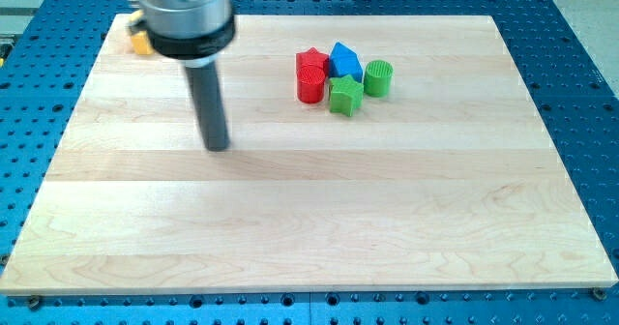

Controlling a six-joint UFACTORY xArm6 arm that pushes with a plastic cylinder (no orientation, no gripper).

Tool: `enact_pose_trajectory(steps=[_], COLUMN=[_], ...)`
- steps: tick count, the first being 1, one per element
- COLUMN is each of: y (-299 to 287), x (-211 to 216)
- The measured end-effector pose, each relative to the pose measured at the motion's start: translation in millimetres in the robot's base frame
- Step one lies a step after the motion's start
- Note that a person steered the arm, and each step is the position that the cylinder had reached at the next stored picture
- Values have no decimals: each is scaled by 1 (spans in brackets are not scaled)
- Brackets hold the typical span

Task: Separate the hexagon from the heart

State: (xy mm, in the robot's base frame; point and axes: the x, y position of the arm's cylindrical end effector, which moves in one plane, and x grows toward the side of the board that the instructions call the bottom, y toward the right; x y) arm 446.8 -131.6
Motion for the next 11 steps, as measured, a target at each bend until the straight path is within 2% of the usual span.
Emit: enact_pose_trajectory(steps=[2, 4, 5, 6, 8, 9, 10, 11], y=[-91, -138, -173, -173, -169, -129, -65, -18], x=[3, -34, -69, -69, -231, -233, -153, -146])
